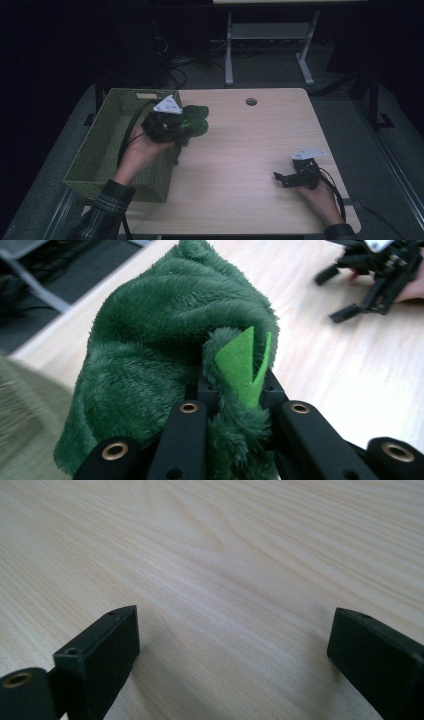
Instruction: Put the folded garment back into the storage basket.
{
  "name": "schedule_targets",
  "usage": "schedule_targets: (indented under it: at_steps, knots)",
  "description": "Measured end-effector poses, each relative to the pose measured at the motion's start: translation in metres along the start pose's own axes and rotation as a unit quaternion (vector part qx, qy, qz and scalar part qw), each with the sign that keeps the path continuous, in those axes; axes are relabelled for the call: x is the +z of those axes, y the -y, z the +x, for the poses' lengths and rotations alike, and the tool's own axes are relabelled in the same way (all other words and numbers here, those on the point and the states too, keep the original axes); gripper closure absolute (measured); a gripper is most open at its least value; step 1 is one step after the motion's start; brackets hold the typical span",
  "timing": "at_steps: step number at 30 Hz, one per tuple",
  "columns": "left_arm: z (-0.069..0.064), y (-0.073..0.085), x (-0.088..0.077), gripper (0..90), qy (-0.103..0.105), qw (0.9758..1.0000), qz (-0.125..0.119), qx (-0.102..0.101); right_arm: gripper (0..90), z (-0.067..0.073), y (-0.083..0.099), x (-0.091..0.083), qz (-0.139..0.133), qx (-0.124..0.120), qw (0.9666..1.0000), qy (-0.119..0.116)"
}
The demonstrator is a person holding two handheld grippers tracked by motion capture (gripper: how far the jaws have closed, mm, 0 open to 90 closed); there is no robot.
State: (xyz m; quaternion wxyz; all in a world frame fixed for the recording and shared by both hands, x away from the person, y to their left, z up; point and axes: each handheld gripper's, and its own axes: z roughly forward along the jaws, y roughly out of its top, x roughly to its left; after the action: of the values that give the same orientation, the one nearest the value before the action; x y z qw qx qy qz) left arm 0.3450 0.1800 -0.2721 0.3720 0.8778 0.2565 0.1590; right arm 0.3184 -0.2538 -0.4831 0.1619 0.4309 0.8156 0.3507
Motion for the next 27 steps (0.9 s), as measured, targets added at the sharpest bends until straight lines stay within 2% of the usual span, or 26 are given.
schedule_targets:
  at_steps: [7,12,17,22,27]
  knots:
    - [0.028,0.017,-0.037,78.9,-0.046,0.9985,-0.007,-0.028,6.3,0.000,0.000,0.000,0.000,0.000,1.0000,0.000]
    - [0.046,0.042,-0.046,78.7,-0.074,0.9960,0.006,-0.050,6.3,0.000,0.000,0.000,0.000,0.001,1.0000,0.000]
    - [0.061,0.070,-0.034,78.5,-0.093,0.9921,0.034,-0.077,6.3,0.000,0.000,0.000,-0.001,0.000,1.0000,0.001]
    - [0.072,0.093,-0.015,78.4,-0.094,0.9891,0.057,-0.097,6.3,0.000,0.000,0.000,-0.001,-0.001,1.0000,0.001]
    - [0.076,0.113,0.006,78.3,-0.092,0.9859,0.084,-0.112,6.3,0.000,0.000,0.000,-0.001,-0.001,1.0000,0.001]
